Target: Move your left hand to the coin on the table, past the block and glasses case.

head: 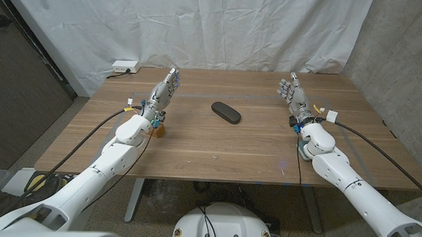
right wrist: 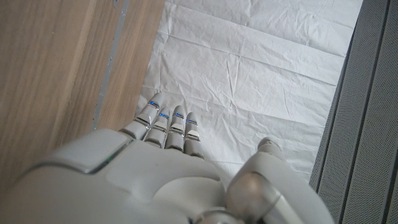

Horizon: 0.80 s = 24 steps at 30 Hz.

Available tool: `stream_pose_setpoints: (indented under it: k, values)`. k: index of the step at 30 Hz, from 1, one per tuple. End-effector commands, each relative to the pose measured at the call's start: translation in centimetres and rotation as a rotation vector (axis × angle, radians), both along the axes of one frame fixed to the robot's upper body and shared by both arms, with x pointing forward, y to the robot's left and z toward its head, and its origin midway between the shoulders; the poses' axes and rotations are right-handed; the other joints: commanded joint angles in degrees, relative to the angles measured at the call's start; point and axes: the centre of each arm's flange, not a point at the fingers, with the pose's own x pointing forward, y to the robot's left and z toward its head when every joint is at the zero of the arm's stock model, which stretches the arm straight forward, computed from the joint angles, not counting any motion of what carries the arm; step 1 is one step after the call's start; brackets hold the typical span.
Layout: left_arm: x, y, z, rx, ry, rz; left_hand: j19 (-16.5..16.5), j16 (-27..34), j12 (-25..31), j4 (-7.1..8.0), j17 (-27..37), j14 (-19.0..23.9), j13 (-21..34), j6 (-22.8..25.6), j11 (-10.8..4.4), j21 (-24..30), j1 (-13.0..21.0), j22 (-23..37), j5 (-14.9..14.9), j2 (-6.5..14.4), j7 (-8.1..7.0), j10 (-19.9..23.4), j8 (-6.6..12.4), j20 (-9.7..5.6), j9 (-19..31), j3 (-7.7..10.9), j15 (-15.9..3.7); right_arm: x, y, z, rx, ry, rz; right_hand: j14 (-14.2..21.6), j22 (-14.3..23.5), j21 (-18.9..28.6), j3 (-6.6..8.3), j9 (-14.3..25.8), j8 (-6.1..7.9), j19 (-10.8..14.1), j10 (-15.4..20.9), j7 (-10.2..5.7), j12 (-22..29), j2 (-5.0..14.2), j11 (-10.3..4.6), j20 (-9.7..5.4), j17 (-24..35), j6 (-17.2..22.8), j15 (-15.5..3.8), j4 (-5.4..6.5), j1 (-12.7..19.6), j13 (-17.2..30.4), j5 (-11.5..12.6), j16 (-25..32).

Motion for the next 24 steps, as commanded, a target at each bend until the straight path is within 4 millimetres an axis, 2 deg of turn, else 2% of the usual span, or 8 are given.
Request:
stream_pose_setpoints:
  k: [1, 12, 24]
  values:
    - [-1.1, 0.2, -0.6, 0.023, -0.048, -0.004, 0.5, 0.2, 0.6, -0.3, 0.1, 0.4, 0.3, 0.7, 0.02, 0.3, 0.7, 0.1, 0.2, 0.2, -0.12, 0.5, 0.47, -3.49, 0.2, 0.15, -0.02, -0.4, 0.2, -0.1, 0.001, 0.002, -0.005, 0.1, 0.1, -0.1, 0.21, 0.2, -0.15, 0.2, 0.2, 0.17, 0.0, 0.57, 0.47, -0.07, 0.2, 0.0, 0.3, 0.19, 0.1, 0.2, 0.4, 0.0]
    - [-2.8, 0.8, -1.1, 0.038, -0.061, 0.007, 1.0, 0.2, 0.6, -0.45, 0.1, 1.2, 0.3, 1.2, 0.12, 0.4, 1.0, 0.1, 0.2, 0.3, -0.07, 1.1, 0.44, -3.36, 0.3, 0.08, 0.07, -0.5, 0.7, -0.3, -0.002, 0.005, -0.004, 0.1, 0.1, -0.5, 0.12, 0.2, -0.12, 0.2, 0.3, 0.22, 0.0, 0.73, 0.43, 0.1, 0.2, -0.1, 0.49, 0.24, 0.0, 0.3, 0.4, 0.0]
    - [-4.5, 0.6, -1.8, 0.051, -0.09, 0.018, 1.3, 0.3, 0.6, -0.56, 0.1, 1.8, 0.3, 1.8, 0.18, 0.3, 1.2, 0.1, 0.2, 0.3, 0.1, 1.7, 0.44, -3.58, 0.3, -0.02, 0.26, -1.1, 0.2, 0.0, -0.008, -0.006, -0.012, 0.1, 0.1, -0.9, 0.05, 0.2, -0.08, 0.1, 0.3, 0.16, 0.0, 0.86, 0.36, 0.21, 0.2, 0.0, 0.58, 0.27, -0.1, 0.3, 0.5, 0.0]
